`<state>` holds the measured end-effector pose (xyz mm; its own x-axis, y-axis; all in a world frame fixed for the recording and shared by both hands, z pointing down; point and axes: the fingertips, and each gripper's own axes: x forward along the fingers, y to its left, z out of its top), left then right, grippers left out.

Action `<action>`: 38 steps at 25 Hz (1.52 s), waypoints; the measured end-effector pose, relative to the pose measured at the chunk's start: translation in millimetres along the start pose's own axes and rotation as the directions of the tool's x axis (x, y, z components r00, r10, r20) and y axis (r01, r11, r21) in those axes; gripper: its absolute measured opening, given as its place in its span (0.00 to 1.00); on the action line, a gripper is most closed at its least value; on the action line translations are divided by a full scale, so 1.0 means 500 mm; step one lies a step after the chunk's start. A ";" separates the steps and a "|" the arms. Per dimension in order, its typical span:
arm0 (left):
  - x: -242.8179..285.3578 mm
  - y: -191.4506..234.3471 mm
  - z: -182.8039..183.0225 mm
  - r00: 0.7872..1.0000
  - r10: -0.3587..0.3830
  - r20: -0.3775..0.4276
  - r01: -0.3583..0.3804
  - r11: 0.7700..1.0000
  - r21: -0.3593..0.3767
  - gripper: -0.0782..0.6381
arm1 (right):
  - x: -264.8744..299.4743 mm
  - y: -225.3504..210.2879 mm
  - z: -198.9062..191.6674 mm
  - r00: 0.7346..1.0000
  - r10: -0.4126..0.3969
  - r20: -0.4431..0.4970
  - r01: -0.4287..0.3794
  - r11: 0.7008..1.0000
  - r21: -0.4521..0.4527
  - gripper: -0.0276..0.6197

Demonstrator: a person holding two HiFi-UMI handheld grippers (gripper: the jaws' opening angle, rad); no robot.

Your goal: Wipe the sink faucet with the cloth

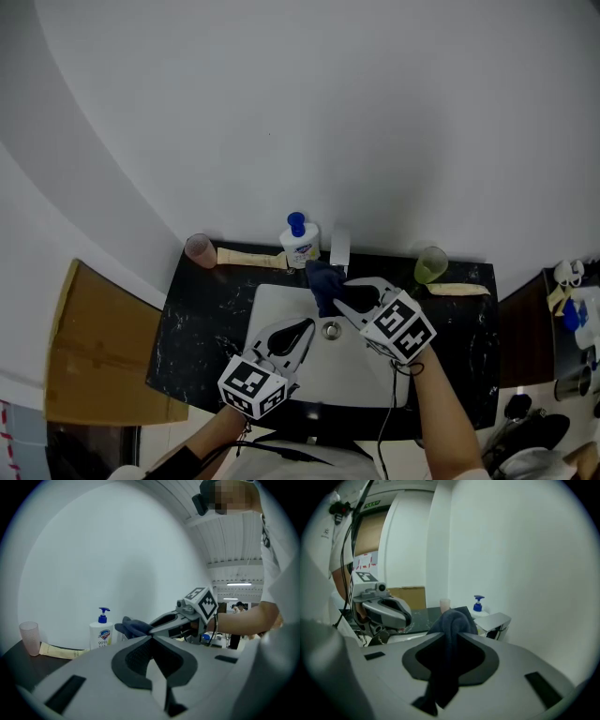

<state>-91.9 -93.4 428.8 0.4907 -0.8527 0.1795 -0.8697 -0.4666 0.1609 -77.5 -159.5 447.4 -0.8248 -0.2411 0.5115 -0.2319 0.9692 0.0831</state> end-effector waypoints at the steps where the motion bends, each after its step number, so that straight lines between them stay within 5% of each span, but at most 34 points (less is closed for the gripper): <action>1: -0.002 0.000 -0.002 1.000 0.000 -0.001 0.000 1.000 -0.001 0.11 | 0.006 0.007 -0.011 1.000 0.011 -0.024 -0.011 1.000 -0.009 0.17; 11: -0.017 0.023 -0.009 1.000 0.020 -0.012 -0.020 1.000 -0.008 0.11 | 0.059 -0.074 -0.050 0.997 0.020 -0.081 -0.011 0.994 0.113 0.17; 19: -0.022 0.037 -0.008 0.999 0.032 -0.017 -0.032 0.999 -0.006 0.11 | 0.066 -0.180 -0.060 0.991 -0.124 -0.047 0.132 0.968 0.213 0.17; 26: -0.017 0.032 -0.009 1.000 0.019 -0.016 -0.019 1.000 -0.012 0.11 | 0.044 -0.064 -0.063 0.994 0.062 -0.085 -0.049 0.988 0.149 0.17; 30: -0.015 0.026 -0.015 1.000 0.012 -0.025 -0.012 1.000 -0.013 0.11 | 0.045 -0.054 -0.065 0.991 0.087 -0.102 -0.073 0.989 0.127 0.17; 38: -0.020 0.019 -0.021 0.999 0.015 -0.030 -0.016 1.000 -0.020 0.11 | 0.072 -0.174 -0.057 0.995 -0.088 -0.041 0.095 0.970 0.224 0.17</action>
<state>-104.6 -86.7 438.8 0.4789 -0.8522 0.2108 -0.8761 -0.4483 0.1776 -72.4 -251.3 482.7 -0.7795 -0.3230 0.5367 -0.4186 0.9060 -0.0627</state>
